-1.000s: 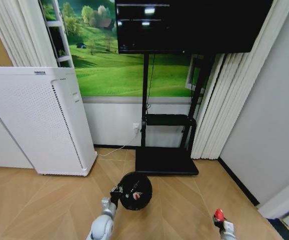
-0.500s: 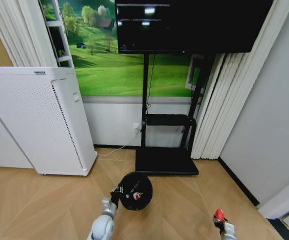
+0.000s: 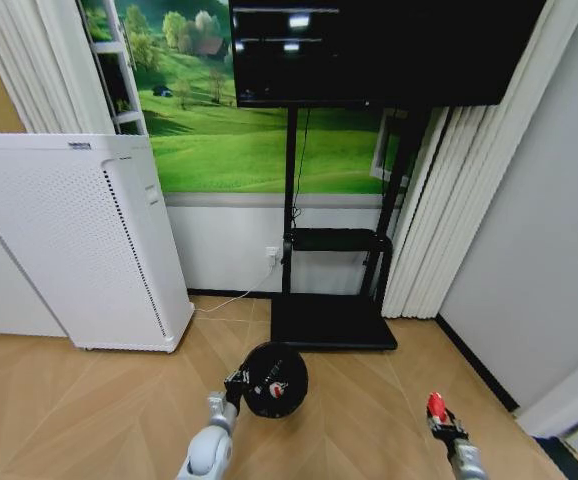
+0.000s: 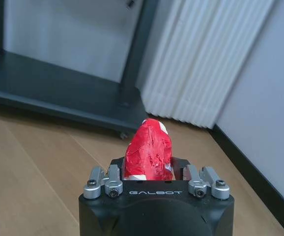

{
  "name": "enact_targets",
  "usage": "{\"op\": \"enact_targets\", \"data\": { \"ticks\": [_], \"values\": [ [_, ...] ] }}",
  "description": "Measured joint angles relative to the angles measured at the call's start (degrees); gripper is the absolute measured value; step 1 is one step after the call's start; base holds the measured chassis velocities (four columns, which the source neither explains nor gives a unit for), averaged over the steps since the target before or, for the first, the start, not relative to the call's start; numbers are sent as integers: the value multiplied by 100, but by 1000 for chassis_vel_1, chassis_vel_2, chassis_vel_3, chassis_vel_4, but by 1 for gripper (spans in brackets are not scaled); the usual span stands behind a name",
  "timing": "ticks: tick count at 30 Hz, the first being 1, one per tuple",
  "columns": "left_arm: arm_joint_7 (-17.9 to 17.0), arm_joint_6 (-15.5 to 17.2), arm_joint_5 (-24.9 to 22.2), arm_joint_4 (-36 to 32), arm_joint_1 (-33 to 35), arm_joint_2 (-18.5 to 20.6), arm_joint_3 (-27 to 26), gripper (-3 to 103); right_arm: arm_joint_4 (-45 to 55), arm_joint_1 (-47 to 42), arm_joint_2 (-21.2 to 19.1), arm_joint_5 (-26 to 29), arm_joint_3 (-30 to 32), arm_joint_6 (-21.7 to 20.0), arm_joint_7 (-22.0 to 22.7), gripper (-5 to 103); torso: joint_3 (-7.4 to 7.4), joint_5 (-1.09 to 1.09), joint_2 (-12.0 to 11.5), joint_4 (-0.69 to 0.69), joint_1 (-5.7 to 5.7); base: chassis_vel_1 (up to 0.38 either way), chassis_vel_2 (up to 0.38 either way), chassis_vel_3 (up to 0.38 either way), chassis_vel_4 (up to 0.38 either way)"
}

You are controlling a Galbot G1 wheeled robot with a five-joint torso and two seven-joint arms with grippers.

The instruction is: Pick up the trash bin and place the garbage on the floor into it.

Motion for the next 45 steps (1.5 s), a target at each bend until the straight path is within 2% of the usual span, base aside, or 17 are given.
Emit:
{"op": "enact_targets", "data": {
  "ticks": [2, 10, 16, 25, 27, 34, 45],
  "values": [
    [-3, 0, 2, 24, -37, -3, 9, 4, 7, -5, 9, -20, 7, 294, -359, 51, 0, 0, 0, 0, 0, 0, 0, 0, 0],
    [-29, 12, -4, 77, -111, 4, -13, 4, 327, -73, -56, 50, 26, 619, -814, 50, 0, 0, 0, 0, 0, 0, 0, 0, 0],
    [-104, 37, -10, 231, -263, -64, -7, 4, 686, -96, -209, 122, 70, 1062, -1433, 50, 0, 0, 0, 0, 0, 0, 0, 0, 0],
    [-163, 49, 19, 488, -511, -200, 137, 4, 885, -91, -353, 355, 52, 1437, -1966, 50, 0, 0, 0, 0, 0, 0, 0, 0, 0],
    [-175, 50, 43, 558, -581, -249, 189, 4, 978, -128, -417, 407, 52, 1581, -2273, 50, 0, 0, 0, 0, 0, 0, 0, 0, 0],
    [-194, 30, 106, 759, -712, -310, 354, 4, 1276, -278, -532, 618, 41, 1781, -2765, 50, 0, 0, 0, 0, 0, 0, 0, 0, 0],
    [-217, -36, 181, 1221, -1071, -448, 774, 4, 1816, -402, -464, 536, -86, 1786, -3027, 50, 0, 0, 0, -1, 0, 0, 0, 0, 0]
  ]
}}
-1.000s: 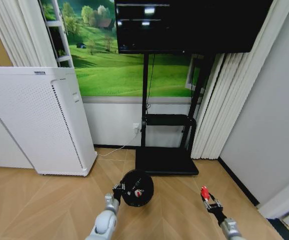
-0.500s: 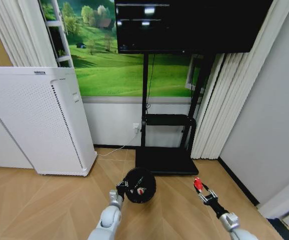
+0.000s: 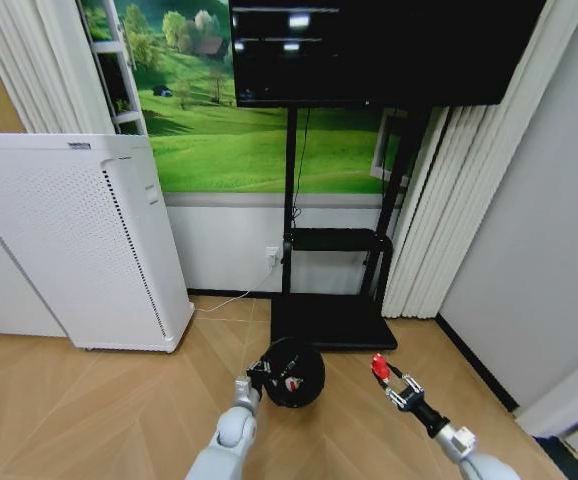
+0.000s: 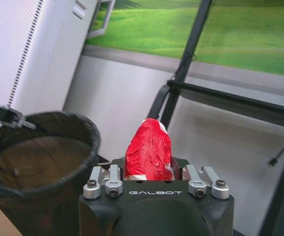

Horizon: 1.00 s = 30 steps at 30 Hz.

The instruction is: Pick up the trash bin and place the garbage on the floor into it.

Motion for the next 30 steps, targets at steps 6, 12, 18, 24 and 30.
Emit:
{"op": "enact_targets", "data": {
  "ticks": [6, 12, 18, 24, 30],
  "values": [
    [0, -2, 38, 52, -15, -41, 41, 4, 116, -1, 13, -10, -55, -9, -31, 50, 0, 0, 0, 1, 0, 0, 0, 0, 0],
    [-3, -23, 83, 101, -6, -74, 84, 4, 286, 40, 18, -9, -191, -25, -75, 50, 0, -1, 0, 0, 0, 0, 0, 0, 0],
    [-12, -72, 153, 165, -3, -188, 102, 4, 693, 324, 161, -44, -906, -120, -36, 50, 0, -1, 0, 1, 0, 0, 0, 0, 0],
    [-19, -111, 205, 227, -15, -254, 95, 4, 749, 457, 236, -176, -1317, -138, 34, 49, 0, -1, 0, 1, 0, 0, 0, 0, 0],
    [-19, -121, 242, 227, 20, -290, 137, 4, 605, 696, 396, -331, -1687, -181, 145, 49, 0, -1, 0, 1, 0, 0, 0, 0, 0]
  ]
}}
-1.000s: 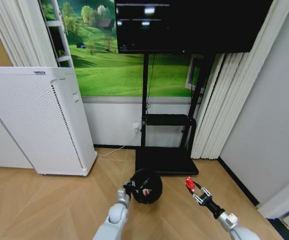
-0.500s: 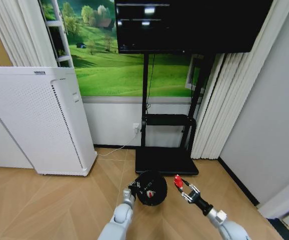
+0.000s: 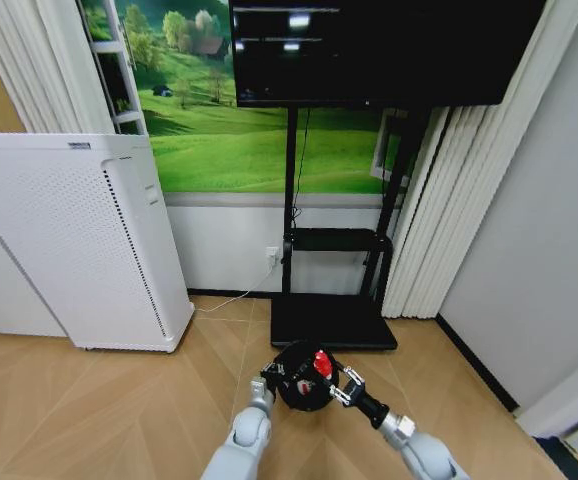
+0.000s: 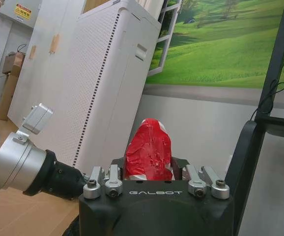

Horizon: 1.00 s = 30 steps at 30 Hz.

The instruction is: Pick up the trash bin and place the garbage on the floor into it.

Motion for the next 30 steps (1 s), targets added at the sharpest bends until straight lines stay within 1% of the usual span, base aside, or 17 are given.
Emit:
{"op": "enact_targets", "data": {
  "ticks": [7, 15, 30],
  "values": [
    [0, -3, 19, -67, 69, 1, 27, 4, -165, 186, 67, -28, -134, -34, 74, 49, 0, 0, 0, 0, 0, 0, 0, 0, 0],
    [-1, -3, 26, -92, 80, 9, 30, 4, -174, 172, -4, -18, -88, -39, 77, 49, -1, 0, 0, 0, 0, 0, 0, 0, 0],
    [0, -3, 37, -135, 110, 38, 40, 4, -169, 138, -2, -37, -67, -39, 61, 49, 0, 0, 0, 0, 0, 0, 0, 0, 0]
  ]
}}
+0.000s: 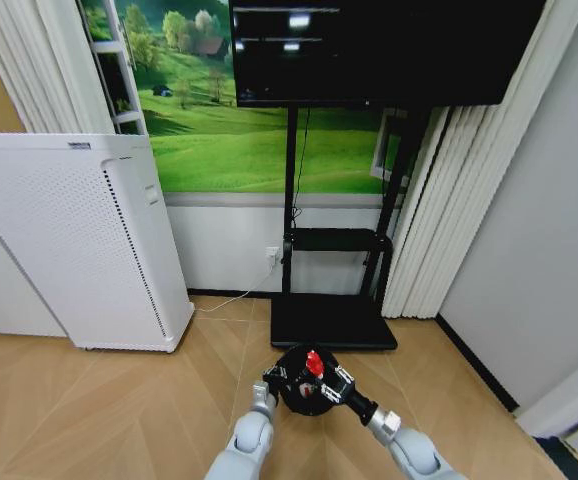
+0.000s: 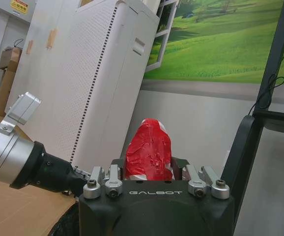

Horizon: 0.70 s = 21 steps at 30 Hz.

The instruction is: Pick up the trash bin and place the garbage on the floor into it.

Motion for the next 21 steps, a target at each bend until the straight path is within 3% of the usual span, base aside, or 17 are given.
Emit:
{"op": "enact_targets", "data": {
  "ticks": [5, 6, 7, 9, 13, 14, 16, 17, 21],
  "values": [
    [3, 0, 1, 0, -2, -8, 0, 4, 14, -4, -3, -18, -6, 20, -3, 46, 0, 0, 0, 0, 0, 0, 0, 0, 0],
    [5, 0, 2, 1, -3, -12, 0, 4, 14, -4, -3, -32, -9, 32, -14, 55, 0, 0, 0, 0, 0, 0, 0, 0, 0],
    [5, 0, 2, 1, -3, -12, 0, 4, 14, -4, -3, -32, -9, 32, -14, 55, 0, 0, 0, 0, 0, 0, 0, 0, 0],
    [8, 0, 6, 9, -4, -14, 0, 4, 14, 0, 2, -37, -26, 43, -21, 66, 0, 0, 0, 0, 0, 0, 0, 0, 0],
    [11, -1, 7, 17, -6, -16, 0, 4, 12, 19, 9, -38, -37, 43, -21, 72, 0, 0, 0, 0, 0, 0, 0, 0, 0],
    [13, -2, 9, 24, -10, -19, -2, 4, 7, 34, 14, -38, -46, 43, -18, 83, 0, 0, 0, 0, 0, 0, 0, 0, 0],
    [14, -5, 9, 30, -17, -21, -4, 4, 0, 45, 17, -29, -55, 43, -6, 87, 0, 0, 0, 0, 0, 0, 0, 0, 0],
    [15, -9, 9, 39, -25, -21, -11, 4, -4, 54, 11, -3, -72, 35, 30, 99, 0, 0, 0, 0, 0, 0, 0, 0, 0],
    [16, -11, 8, 41, -31, -20, -13, 4, -5, 58, 1, 17, -82, 15, 66, 100, 0, 0, 0, -1, 0, 0, 0, 0, 0]
  ]
}}
